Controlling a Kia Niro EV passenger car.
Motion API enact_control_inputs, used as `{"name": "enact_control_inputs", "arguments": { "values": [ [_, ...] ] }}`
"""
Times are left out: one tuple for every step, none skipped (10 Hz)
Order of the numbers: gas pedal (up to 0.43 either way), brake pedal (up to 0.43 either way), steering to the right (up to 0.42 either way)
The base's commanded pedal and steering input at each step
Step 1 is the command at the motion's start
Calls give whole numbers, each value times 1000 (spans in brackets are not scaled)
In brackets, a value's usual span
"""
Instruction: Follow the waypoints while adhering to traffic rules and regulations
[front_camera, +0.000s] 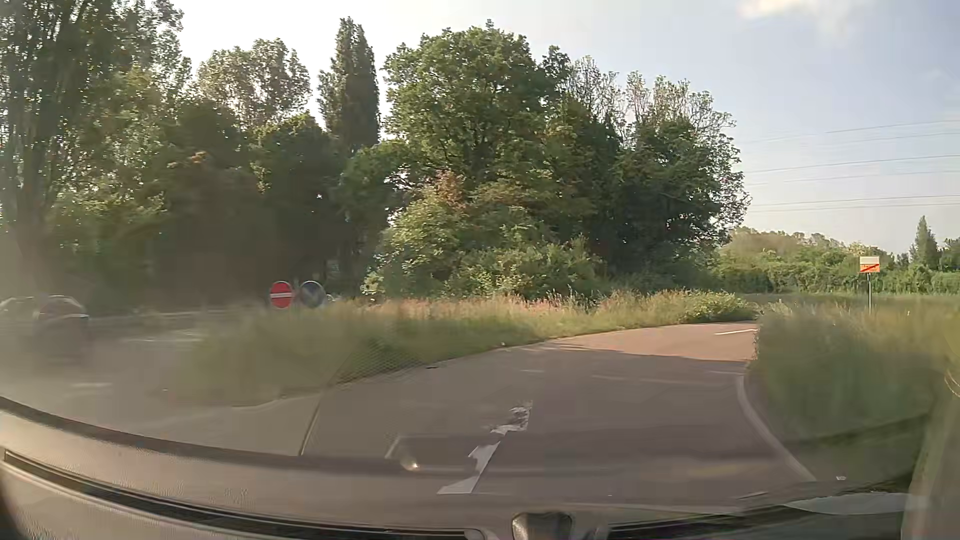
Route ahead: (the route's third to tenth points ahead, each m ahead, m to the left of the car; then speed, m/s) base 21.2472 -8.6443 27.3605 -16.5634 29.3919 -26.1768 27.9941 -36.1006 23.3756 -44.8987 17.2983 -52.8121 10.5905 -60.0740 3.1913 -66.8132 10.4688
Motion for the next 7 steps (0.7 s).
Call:
{"name": "enact_control_inputs", "arguments": {
  "values": [
    [0, 0, 149],
    [0, 0, 151],
    [0, 0, 153],
    [0, 0, 158],
    [8, 0, 161],
    [20, 0, 164],
    [28, 0, 165]
  ]
}}
